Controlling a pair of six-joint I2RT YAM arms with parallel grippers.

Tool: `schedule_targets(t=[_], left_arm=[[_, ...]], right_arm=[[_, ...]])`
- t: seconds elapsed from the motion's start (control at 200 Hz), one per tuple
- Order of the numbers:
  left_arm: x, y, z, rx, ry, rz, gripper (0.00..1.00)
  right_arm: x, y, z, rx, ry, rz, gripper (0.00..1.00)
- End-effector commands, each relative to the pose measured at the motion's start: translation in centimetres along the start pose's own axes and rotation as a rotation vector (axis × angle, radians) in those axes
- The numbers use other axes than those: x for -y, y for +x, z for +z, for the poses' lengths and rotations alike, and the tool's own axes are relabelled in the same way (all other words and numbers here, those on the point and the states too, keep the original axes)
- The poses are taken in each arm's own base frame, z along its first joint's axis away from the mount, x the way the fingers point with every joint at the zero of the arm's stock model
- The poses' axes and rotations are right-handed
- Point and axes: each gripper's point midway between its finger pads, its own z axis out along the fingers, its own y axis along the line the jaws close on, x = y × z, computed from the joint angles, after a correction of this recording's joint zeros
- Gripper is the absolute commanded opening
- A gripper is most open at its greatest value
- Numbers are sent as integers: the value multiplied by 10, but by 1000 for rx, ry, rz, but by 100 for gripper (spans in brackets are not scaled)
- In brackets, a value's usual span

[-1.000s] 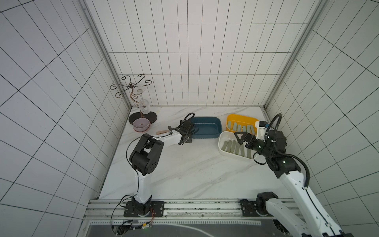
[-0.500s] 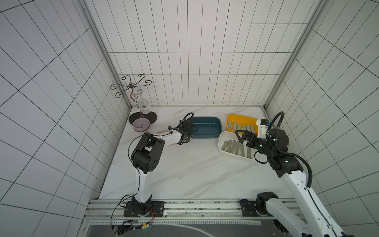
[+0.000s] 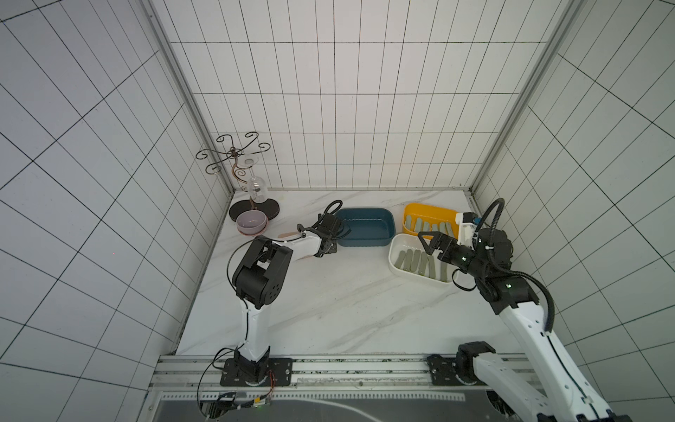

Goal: Place the fruit knives into the storage box by color
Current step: Pick up the fruit knife from the center of the board, then place the fruit knife in the storage box.

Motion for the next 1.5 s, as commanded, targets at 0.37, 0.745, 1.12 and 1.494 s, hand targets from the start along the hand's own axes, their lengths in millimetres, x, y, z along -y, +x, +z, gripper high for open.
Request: schedule_targets(t=[0.37,0.745,1.12,1.494], left_arm=[[-7,-14,-34,40,55,-43,23],[14,-67,-86,145,162,-44,24],[92,-93,-86,160,248,28,24],[96,-88,-31,119,153,26,24]], right_arm=[[-16,-21,-3,52,-51,-10,100],[-11,-17,5,38,-49,-6,100],[-8,-13,10,24,-46,-14,100],[-8,-11,9,15,-49,-23,100]])
